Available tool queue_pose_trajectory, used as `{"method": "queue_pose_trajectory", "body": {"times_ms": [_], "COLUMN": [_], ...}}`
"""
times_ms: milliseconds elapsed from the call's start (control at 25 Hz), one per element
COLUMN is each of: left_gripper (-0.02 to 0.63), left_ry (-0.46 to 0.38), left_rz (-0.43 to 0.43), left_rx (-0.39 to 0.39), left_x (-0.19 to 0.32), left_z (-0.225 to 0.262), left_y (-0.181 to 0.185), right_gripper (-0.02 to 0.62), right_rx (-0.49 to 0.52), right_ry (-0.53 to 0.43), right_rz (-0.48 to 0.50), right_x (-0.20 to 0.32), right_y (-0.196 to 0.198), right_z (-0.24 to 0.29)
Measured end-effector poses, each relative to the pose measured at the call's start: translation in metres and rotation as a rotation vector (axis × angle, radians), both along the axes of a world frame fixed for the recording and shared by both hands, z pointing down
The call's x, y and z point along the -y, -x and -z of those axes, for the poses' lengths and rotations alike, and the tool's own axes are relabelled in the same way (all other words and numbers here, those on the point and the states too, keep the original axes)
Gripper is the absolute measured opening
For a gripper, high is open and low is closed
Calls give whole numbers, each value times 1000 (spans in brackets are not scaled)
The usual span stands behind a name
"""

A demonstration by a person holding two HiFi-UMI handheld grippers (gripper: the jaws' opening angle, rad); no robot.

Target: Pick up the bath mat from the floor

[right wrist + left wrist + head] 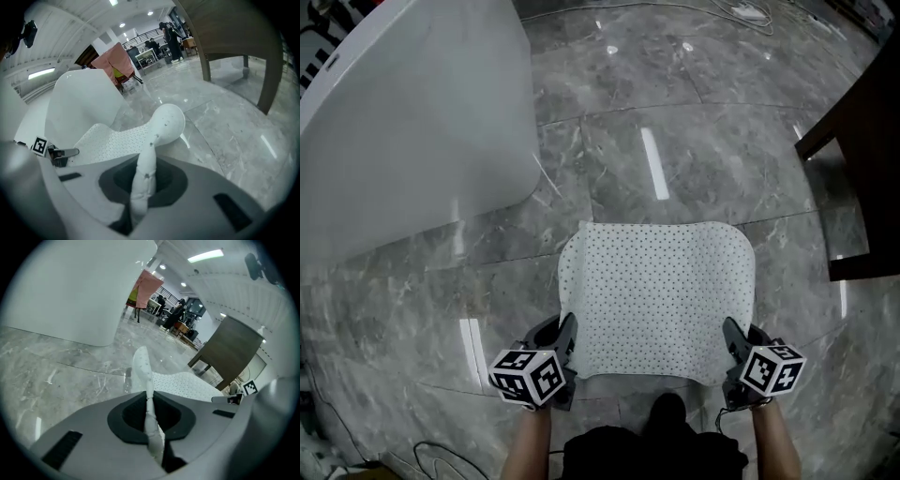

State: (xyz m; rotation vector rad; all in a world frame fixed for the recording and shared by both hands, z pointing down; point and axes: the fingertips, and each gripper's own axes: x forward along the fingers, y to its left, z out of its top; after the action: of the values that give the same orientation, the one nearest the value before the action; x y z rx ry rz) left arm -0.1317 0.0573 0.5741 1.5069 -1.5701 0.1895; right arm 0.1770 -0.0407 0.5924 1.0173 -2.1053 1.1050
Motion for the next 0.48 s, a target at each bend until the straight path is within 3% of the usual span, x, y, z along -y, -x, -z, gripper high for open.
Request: {"method": "queue_pose_trajectory", "body": {"times_ms": [200,480], "left_gripper": [11,11], "left_ry": [33,84], "left_rz": [7,-35], "left_rx": [58,57], "left_x": [-7,-25], "left_z": [49,139], "left_y": [7,-10], "right_gripper": [23,23], "right_rx": [11,0], "right_ry": [37,96], "right_rz": [28,109], "right_x": [-6,-27], "right_y": [23,40], "right_z": [45,137]}}
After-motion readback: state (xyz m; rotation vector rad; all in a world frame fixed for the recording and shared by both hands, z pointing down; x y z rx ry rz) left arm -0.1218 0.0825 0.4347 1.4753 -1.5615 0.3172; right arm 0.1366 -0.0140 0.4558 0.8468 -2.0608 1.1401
